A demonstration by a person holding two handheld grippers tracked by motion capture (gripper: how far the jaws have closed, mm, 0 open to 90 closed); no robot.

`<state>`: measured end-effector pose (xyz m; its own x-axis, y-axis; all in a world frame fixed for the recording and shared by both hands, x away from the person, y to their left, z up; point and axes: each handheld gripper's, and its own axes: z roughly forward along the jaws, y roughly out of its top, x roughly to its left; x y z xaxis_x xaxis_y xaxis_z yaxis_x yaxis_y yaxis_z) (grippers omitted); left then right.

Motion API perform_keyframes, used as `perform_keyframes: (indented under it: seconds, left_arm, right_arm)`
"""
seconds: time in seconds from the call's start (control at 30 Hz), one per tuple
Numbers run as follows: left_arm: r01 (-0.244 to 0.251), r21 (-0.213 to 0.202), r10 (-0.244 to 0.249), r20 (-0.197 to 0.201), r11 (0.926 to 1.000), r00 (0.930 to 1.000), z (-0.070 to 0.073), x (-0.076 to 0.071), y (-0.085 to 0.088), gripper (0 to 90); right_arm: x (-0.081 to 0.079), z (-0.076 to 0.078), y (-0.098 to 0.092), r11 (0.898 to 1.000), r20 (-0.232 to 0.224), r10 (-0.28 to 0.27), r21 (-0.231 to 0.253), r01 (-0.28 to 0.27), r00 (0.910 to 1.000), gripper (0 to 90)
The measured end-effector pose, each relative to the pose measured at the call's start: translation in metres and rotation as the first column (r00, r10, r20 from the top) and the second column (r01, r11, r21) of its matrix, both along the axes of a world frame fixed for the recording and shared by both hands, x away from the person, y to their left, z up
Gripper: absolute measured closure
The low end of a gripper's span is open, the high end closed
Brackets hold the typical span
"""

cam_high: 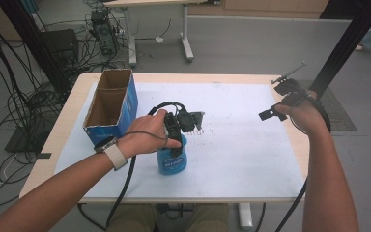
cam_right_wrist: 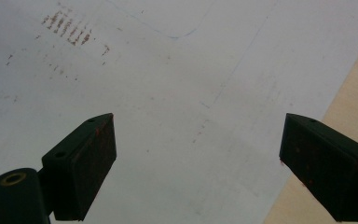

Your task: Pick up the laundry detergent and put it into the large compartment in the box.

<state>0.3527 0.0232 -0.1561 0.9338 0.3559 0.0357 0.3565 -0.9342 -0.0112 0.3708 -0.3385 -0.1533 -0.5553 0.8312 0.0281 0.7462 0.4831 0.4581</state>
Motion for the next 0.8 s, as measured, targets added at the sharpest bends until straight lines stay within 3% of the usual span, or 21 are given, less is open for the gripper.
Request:
perform_keyframes:
  seconds: [0.8]
  left_arm:
    - [-0.005,0.001,0.005,0.003,1.0,1.0,-0.0001,-0.0008,-0.0002,38.4]
  right_arm:
    - [-0.0003,0.003,0.0009,1.0,0.004,0.002,-0.003,-0.002,1.0,10.9]
